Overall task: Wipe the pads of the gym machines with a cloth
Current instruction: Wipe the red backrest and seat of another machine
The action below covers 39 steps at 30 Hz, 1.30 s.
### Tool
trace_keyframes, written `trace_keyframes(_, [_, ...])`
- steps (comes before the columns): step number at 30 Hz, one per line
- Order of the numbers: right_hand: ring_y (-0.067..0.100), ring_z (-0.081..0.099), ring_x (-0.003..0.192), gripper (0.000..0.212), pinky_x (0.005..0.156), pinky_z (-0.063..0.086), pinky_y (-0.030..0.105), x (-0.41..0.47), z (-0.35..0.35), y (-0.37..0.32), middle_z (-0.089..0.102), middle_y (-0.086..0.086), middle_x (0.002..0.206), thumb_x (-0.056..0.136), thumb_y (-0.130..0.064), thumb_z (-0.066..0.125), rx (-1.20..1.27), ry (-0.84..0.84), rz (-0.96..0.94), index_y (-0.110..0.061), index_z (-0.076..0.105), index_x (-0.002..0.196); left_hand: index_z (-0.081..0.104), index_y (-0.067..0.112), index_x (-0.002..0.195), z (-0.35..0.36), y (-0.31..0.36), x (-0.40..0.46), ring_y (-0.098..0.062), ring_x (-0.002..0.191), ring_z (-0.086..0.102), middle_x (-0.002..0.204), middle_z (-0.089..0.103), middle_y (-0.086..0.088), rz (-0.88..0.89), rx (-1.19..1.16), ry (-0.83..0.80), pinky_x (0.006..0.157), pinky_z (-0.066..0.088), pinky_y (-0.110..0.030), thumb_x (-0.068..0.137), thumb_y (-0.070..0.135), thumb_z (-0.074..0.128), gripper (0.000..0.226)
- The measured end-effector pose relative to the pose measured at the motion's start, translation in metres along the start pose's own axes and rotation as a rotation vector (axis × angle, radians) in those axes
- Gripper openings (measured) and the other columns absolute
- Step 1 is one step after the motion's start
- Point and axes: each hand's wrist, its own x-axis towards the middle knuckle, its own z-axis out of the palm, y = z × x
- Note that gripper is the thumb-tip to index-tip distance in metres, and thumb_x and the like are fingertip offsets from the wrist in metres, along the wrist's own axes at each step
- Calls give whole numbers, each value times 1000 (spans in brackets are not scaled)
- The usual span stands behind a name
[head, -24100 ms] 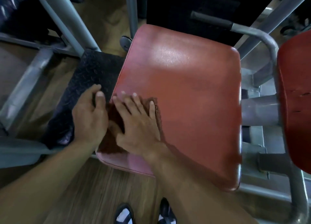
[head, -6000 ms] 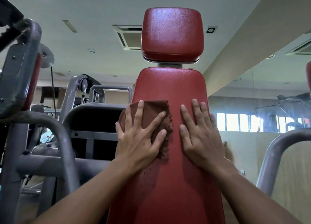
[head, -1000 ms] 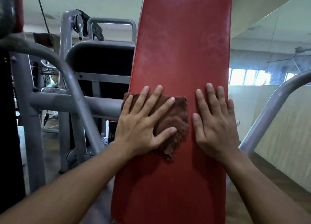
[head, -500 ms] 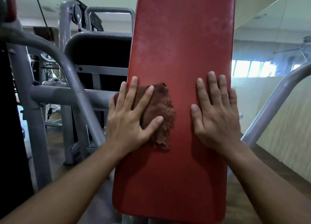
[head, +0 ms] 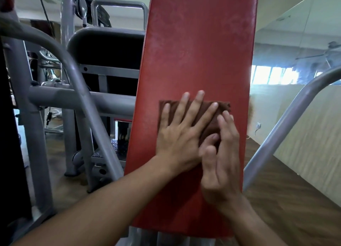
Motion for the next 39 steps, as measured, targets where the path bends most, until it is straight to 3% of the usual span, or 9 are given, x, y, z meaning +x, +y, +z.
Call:
trace_keyframes(3, [27, 12, 154, 67, 122, 12, 55, 8, 12, 9, 18, 9, 165, 105, -51, 13, -82, -14, 31, -6, 20, 154, 15, 36, 156, -11, 7, 30, -12, 152, -3, 166, 0, 9, 46, -320, -18, 118, -12, -37, 99, 47, 24, 59])
trace_keyframes(6, [26, 12, 154, 69, 123, 9, 52, 30, 7, 25, 19, 12, 165, 103, -56, 13, -392, -35, 48, -14, 22, 156, 28, 18, 155, -34, -15, 31, -8, 151, 14, 165, 13, 0, 74, -731, 52, 123, 10, -33, 102, 16, 43, 55])
trace_keyframes(9, [38, 22, 150, 63, 119, 13, 58, 45, 1, 22, 23, 19, 162, 98, -53, 38, -765, -89, -17, -23, 35, 154, 33, 17, 153, -28, -50, 12, -17, 152, 17, 163, 20, -6, 129, -405, 193, 123, 16, -39, 101, 20, 49, 55])
trace_keyframes(13, [42, 20, 149, 66, 119, 9, 59, 54, 8, 15, 25, 20, 162, 91, -41, 47, -804, -81, -61, -12, 41, 150, 14, 26, 157, -1, -78, -1, -18, 153, 8, 166, 11, -4, 28, 47, 132, 122, 10, -48, 102, 51, 26, 62])
trace_keyframes(19, [41, 7, 152, 53, 116, 11, 67, 23, 1, 38, 13, 11, 166, 100, -54, 36, -774, -148, -144, -46, 29, 153, 16, 15, 157, 2, -80, -1, -20, 153, 9, 165, 12, -6, 64, 41, 163, 123, 6, -47, 102, 46, 25, 64])
trace_keyframes(23, [46, 12, 150, 54, 113, 16, 70, -41, -8, 43, 19, 16, 164, 98, -56, 40, -801, -223, -152, -44, 35, 150, 17, 17, 158, 0, -78, -2, -20, 153, 9, 165, 13, -5, 35, 31, 153, 122, 5, -45, 102, 42, 28, 62])
trace_keyframes(30, [41, 8, 152, 58, 117, 9, 67, -31, 0, 37, 13, 14, 165, 98, -57, 37, -764, -183, -64, -42, 30, 153, 19, 17, 158, -1, -75, -3, -21, 153, 10, 165, 15, -6, 18, 28, 165, 123, 6, -45, 102, 42, 32, 62])
trace_keyframes(34, [39, 12, 152, 63, 116, 12, 67, -92, 0, 43, 15, 13, 165, 95, -61, 42, -824, -280, -174, -41, 30, 153, 20, 17, 157, 0, -76, -2, -21, 153, 11, 165, 16, -5, 24, 21, 184, 122, 6, -45, 102, 42, 33, 62])
trace_keyframes(39, [37, 11, 152, 58, 117, 13, 65, -65, -7, 50, 18, 12, 165, 97, -58, 37, -793, -226, -142, -39, 33, 152, 19, 18, 158, 2, -76, -2, -20, 153, 11, 165, 15, -5, 16, 8, 179, 122, 5, -44, 102, 42, 32, 62])
